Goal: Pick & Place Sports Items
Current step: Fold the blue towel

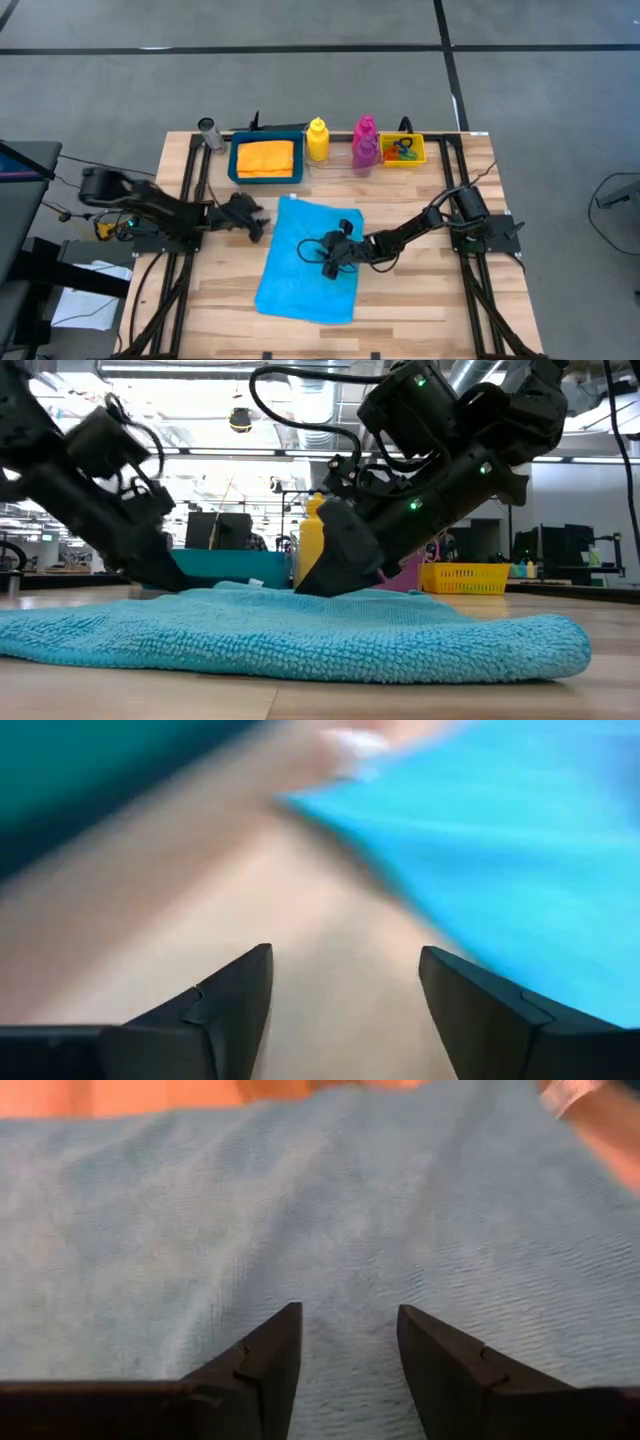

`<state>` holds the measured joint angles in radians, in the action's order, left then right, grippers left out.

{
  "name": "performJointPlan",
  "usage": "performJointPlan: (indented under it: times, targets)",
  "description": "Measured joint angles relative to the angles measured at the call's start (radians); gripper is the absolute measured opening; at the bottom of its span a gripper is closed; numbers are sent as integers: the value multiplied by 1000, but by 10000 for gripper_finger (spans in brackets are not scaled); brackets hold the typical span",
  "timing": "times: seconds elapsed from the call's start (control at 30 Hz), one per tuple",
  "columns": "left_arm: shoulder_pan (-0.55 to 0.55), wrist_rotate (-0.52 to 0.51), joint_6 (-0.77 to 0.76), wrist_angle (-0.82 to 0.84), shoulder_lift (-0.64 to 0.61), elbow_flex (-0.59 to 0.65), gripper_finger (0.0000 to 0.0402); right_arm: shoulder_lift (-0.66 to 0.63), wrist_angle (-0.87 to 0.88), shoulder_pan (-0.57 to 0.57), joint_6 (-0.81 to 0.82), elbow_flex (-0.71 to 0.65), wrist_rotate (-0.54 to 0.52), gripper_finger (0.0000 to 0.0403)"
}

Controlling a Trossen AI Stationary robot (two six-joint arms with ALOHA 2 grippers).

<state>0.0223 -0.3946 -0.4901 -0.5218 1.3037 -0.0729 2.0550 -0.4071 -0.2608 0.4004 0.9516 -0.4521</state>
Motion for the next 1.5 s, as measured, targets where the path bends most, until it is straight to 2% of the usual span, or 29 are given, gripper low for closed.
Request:
performJointPlan:
  times: [0.17,0.27,0.33,0.43,0.5,0.57,0.67,0.73,0.87,0.97,1.13,1.27,1.5]
  targets:
    - [-11,163,76,-12,-299,-3,245,-30,-6,-22,-24,2,-62,159]
    - [-37,318,75,-15,-459,-3,238,-49,-10,-27,-42,3,-63,159]
    - [-76,407,75,-3,-526,-4,231,-60,-9,-26,-42,3,-64,159]
    - [-179,439,6,62,-549,-4,218,-63,-8,-25,-42,3,-48,159]
    - [-265,406,-34,100,-522,-4,209,-63,-7,-25,-42,3,-34,159]
    - [-363,332,-72,89,-464,-4,200,-63,-4,-26,-42,3,-24,159]
    - [-506,197,-83,-24,-345,-6,187,-63,-2,-26,-42,3,-24,159]
    - [-582,126,-62,-110,-246,-22,180,-63,-3,-25,-42,3,-24,159]
    - [-675,60,62,-175,-46,-120,168,-63,-1,-25,-42,3,-24,159]
    - [-694,57,162,-148,90,-209,160,-63,-1,-25,-42,3,-23,159]
    - [-678,72,180,-55,238,-295,141,-63,7,-25,-42,3,-7,159]
    - [-676,160,79,-7,285,-307,105,-63,7,-25,-42,3,3,159]
    - [-712,359,-142,37,289,-309,25,-63,13,-25,-42,3,4,159]
